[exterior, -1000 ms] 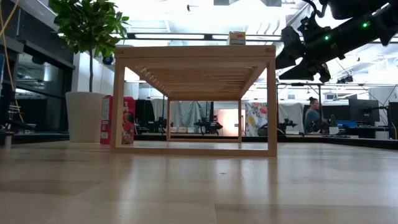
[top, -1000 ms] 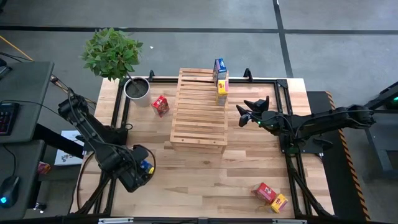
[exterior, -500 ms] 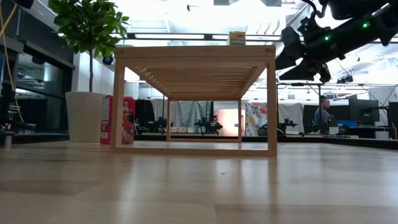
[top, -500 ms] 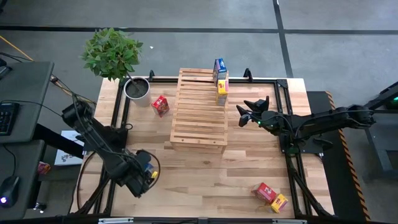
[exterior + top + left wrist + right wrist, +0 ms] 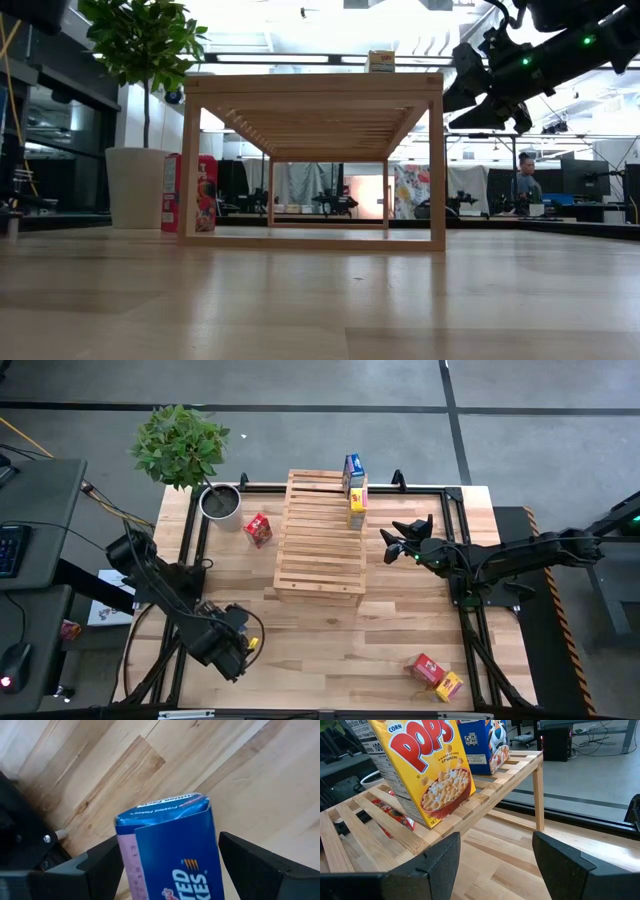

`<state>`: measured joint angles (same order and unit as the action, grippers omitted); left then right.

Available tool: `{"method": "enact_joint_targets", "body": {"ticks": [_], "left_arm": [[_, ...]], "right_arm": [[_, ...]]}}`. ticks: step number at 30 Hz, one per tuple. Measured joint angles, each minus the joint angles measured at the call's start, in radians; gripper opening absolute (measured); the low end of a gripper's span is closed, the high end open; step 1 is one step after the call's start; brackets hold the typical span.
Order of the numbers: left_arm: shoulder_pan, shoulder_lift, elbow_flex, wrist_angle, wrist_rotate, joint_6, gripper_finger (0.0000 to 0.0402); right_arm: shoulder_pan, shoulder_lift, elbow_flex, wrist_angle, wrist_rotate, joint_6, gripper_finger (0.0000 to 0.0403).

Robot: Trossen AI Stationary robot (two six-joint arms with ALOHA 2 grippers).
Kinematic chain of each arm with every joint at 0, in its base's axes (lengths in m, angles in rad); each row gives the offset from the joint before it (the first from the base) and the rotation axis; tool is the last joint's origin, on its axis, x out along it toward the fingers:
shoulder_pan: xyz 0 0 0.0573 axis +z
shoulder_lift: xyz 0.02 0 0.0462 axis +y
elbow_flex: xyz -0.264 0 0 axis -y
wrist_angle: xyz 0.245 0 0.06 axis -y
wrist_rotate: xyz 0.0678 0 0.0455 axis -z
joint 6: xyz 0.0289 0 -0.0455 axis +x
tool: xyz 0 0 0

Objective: Stack cereal on shelf
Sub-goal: Put the blue cereal box on the shelf aligned with the other blue cereal box

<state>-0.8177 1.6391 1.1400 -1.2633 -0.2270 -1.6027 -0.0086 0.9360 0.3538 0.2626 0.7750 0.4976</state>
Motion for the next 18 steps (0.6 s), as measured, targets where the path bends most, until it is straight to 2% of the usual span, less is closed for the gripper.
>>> {"method": "enact_joint_targets", "body": {"ticks": [12, 18], "left_arm": [[0.006, 0.037, 0.000, 0.000, 0.006, 0.043, 0.0298], [0.007, 0.032, 0.000, -0.006, 0.028, 0.055, 0.0258]], "right_arm": [[0.000, 0.000, 0.000, 0.000, 0.000, 0.000, 0.0241], [0.000, 0.000, 0.000, 0.000, 0.000, 0.000, 0.0241]]}}
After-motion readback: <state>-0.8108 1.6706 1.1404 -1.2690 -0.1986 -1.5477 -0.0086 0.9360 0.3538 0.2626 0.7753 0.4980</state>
